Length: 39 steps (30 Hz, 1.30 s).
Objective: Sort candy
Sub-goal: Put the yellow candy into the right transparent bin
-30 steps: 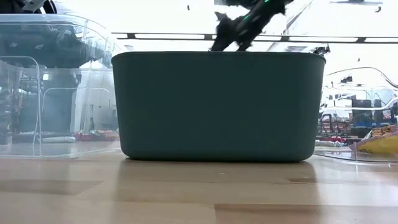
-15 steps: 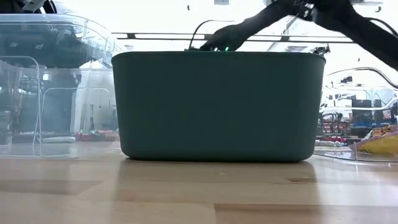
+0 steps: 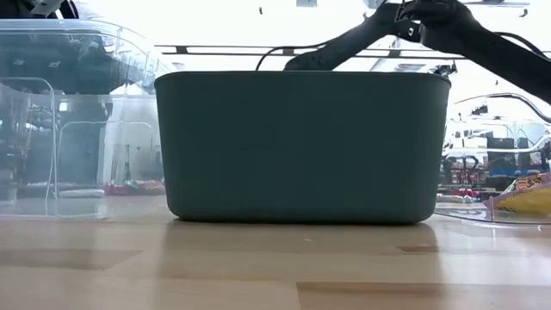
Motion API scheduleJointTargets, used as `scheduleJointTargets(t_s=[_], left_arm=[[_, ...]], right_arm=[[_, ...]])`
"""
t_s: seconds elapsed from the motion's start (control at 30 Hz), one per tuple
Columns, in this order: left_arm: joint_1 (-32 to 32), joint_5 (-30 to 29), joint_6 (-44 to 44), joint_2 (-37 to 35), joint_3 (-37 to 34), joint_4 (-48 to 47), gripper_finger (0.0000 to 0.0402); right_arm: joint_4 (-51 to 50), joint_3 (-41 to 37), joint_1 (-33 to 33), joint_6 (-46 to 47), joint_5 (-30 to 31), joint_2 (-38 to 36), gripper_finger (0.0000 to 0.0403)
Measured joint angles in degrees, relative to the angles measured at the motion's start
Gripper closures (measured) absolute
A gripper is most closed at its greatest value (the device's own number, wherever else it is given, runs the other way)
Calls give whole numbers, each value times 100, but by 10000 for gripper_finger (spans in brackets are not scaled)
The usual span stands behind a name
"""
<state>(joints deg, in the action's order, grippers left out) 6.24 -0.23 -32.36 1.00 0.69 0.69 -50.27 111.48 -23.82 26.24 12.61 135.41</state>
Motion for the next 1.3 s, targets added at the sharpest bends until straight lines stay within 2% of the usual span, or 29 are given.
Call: scheduleJointTargets(t_s=[0.1,0.13,0.4,0.5,0.63,0.73,0.9,1.0,1.17,1.3], left_arm=[[0,-1,-1,2,0,0,401],[-1,-2,0,1,2,0,401],[-2,-2,0,1,2,0,401],[0,0,0,2,0,0,401],[0,0,-2,2,0,0,401],[-1,-2,-2,1,1,0,401],[-2,-1,-1,2,1,0,401],[-2,-1,-2,1,0,0,401],[-1,-1,-2,2,0,0,401],[-2,-2,-2,2,2,0,401]], right_arm=[[-90,-2,-6,-436,31,-271,354],[-128,-2,-8,-619,21,-404,378],[-8,5,-66,-1075,-137,-1622,397],[-3,12,-106,-961,-253,-1768,373],[-77,-190,-104,-347,-321,-1702,329],[86,-679,-78,3,-500,-1616,283],[930,-1541,-87,516,-983,-1599,197],[1234,-1843,-96,914,-916,-1599,159],[1598,-2095,-122,1210,-637,-1604,144],[1708,-1866,-131,1289,-624,-1489,144]])
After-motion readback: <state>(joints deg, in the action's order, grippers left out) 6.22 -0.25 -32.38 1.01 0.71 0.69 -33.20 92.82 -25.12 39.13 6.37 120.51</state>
